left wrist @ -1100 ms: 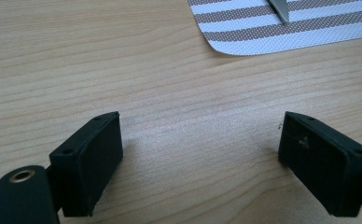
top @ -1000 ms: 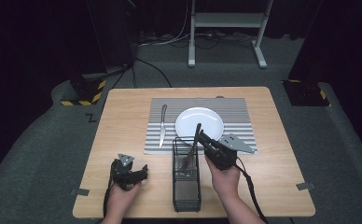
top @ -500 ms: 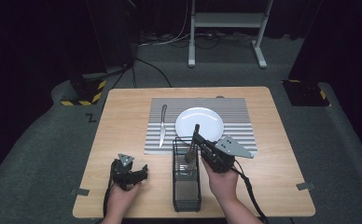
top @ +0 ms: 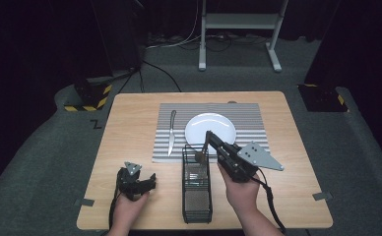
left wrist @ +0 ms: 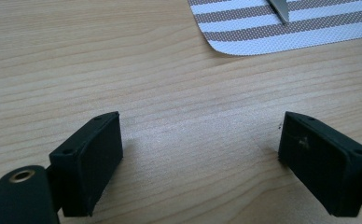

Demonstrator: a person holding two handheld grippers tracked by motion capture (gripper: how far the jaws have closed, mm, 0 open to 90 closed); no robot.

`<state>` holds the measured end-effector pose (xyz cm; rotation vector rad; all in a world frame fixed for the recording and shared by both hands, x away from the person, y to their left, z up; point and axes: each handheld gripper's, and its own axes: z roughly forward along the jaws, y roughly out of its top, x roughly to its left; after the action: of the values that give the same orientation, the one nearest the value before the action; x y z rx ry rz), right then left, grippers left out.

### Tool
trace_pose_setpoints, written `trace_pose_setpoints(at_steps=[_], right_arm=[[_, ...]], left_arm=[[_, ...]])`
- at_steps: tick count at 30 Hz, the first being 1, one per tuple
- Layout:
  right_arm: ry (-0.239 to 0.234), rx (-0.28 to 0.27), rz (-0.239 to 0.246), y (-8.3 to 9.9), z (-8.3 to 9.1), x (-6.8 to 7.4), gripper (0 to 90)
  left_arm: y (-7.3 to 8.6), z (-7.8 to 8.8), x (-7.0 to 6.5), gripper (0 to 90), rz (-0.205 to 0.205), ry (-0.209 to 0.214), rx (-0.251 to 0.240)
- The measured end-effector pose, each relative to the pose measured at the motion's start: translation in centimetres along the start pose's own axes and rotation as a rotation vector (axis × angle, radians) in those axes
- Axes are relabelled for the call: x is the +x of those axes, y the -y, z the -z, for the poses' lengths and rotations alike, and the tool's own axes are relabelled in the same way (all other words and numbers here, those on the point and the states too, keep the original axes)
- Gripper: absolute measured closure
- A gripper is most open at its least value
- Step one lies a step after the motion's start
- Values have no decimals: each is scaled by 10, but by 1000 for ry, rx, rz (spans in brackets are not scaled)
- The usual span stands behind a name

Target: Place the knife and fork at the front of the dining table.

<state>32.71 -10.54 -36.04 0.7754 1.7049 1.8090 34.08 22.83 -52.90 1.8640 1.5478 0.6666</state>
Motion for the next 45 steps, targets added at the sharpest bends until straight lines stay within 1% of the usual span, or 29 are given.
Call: trace_pose_setpoints(at_steps=[4, 8, 10, 12, 14, 17, 22, 25, 29, 30, 31, 33, 34, 35, 40, 45], right_arm=[[1, -50, 3, -17, 12, 0, 887], [12, -89, 7, -33, 24, -4, 887], [26, -104, 16, -39, 30, -7, 887], [47, -107, 29, -43, 36, -11, 887], [72, -108, 37, -45, 41, -18, 887], [115, -95, 46, -44, 48, -31, 887], [193, -48, 62, -33, 52, -56, 887], [239, -5, 69, -20, 50, -72, 887], [275, 46, 61, -1, 45, -87, 887], [287, 73, 53, 8, 42, -93, 887], [287, 73, 53, 8, 42, -93, 887], [296, 98, 48, 18, 38, -98, 887], [308, 127, 51, 27, 33, -102, 887], [308, 127, 51, 27, 33, -102, 887], [329, 177, 47, 44, 26, -111, 887], [341, 206, 47, 54, 21, -116, 887]], left_arm=[[0, 0, 0, 136, 0, 0, 0], [0, 0, 0, 136, -3, -2, 1], [0, 0, 0, 136, -2, -1, 0], [0, 0, 0, 136, -2, -1, 0], [0, 0, 0, 136, -3, -1, 0], [0, 0, 0, 136, -2, -1, 0], [0, 0, 0, 136, -3, -1, 1], [0, 0, 0, 135, -2, 0, 0], [0, 0, 0, 135, -3, -1, 0], [0, 0, 0, 135, -2, 0, 0], [0, 0, 0, 135, -3, -1, 1], [0, 0, 0, 135, -3, -1, 1], [0, 0, 0, 135, -3, -1, 0], [0, 0, 0, 135, -3, -1, 0], [0, 0, 0, 134, -3, -1, 1], [0, 0, 0, 134, -4, -1, 1]])
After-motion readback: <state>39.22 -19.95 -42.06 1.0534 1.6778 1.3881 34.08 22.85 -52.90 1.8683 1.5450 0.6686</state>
